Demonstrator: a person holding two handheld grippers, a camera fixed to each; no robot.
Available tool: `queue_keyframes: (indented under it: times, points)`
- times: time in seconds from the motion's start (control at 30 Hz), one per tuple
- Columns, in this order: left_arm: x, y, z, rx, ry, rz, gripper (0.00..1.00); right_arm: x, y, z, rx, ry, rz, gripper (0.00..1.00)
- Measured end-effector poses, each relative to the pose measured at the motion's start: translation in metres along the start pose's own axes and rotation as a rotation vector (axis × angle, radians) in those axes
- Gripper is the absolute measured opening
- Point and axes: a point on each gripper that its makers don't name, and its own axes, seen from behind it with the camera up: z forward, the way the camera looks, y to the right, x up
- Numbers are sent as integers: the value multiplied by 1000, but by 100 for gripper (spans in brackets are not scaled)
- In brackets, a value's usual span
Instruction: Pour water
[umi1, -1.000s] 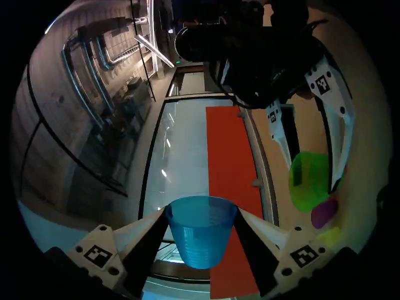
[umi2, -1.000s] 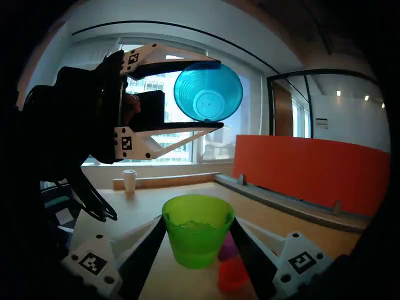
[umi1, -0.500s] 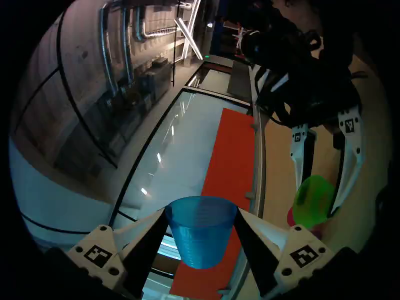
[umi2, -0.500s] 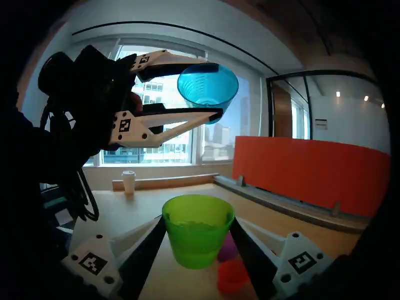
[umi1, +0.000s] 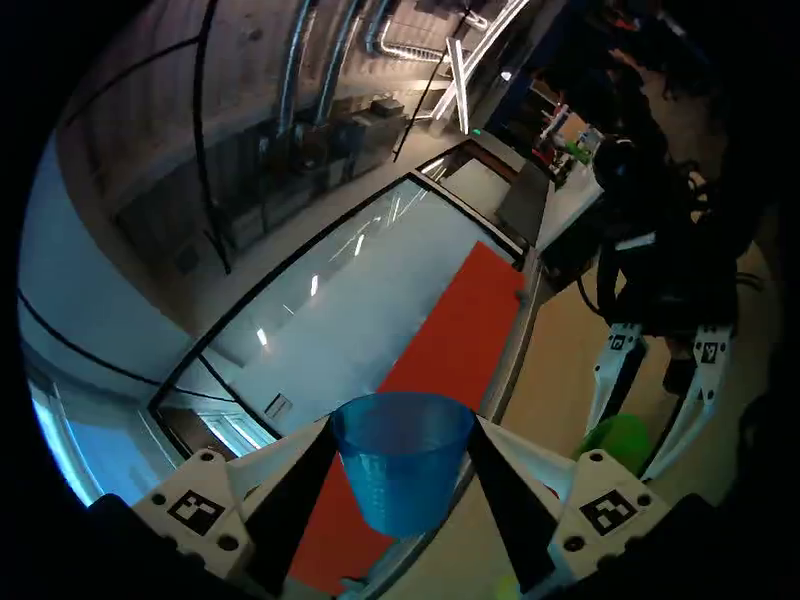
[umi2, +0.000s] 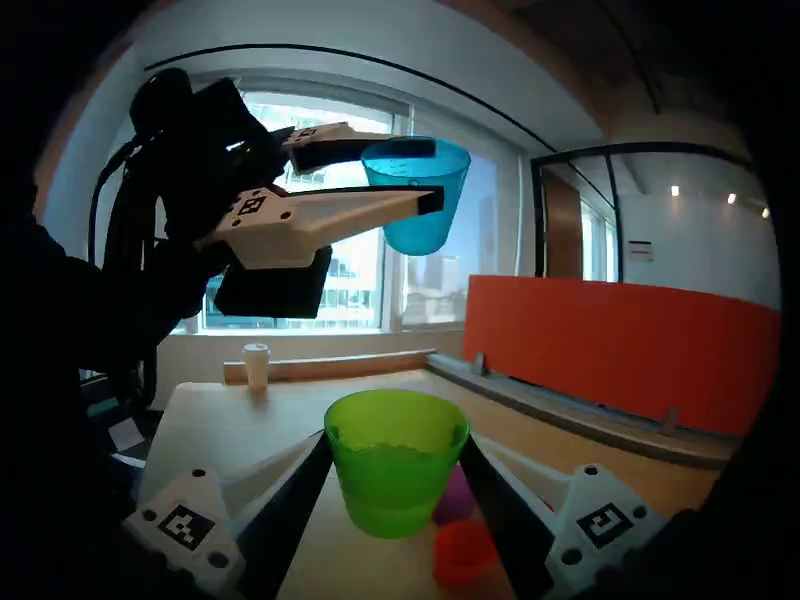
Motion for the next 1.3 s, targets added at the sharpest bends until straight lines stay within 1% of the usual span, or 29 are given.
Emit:
queue_keyframes:
  times: [0.1,0.3,0.47,0.63,0.8,0.97,1.07,1.17,1.3]
  points:
    - [-2,-4,0,1,-7,-78,88,2,0,-1,-2,4,1,90]
    - [-6,-12,2,8,-15,-206,88,3,-1,-2,-2,8,2,90]
    - [-8,-16,2,4,-9,-316,88,4,-1,-3,-3,10,3,90]
    - [-12,-17,2,-7,-16,-424,88,5,-1,-4,-3,13,6,90]
    - [-14,-21,3,-16,-13,-561,88,6,-2,-4,-2,15,5,90]
    - [-13,-22,6,-43,-5,-719,88,7,-1,-4,-3,20,8,89]
    - [-16,-21,7,-54,-2,-790,87,8,0,-3,-5,23,11,90]
    - [-21,-21,8,-58,-7,-828,88,8,0,-3,-6,23,12,90]
    - [-28,-20,10,-55,-15,-842,88,8,0,-3,-6,24,13,90]
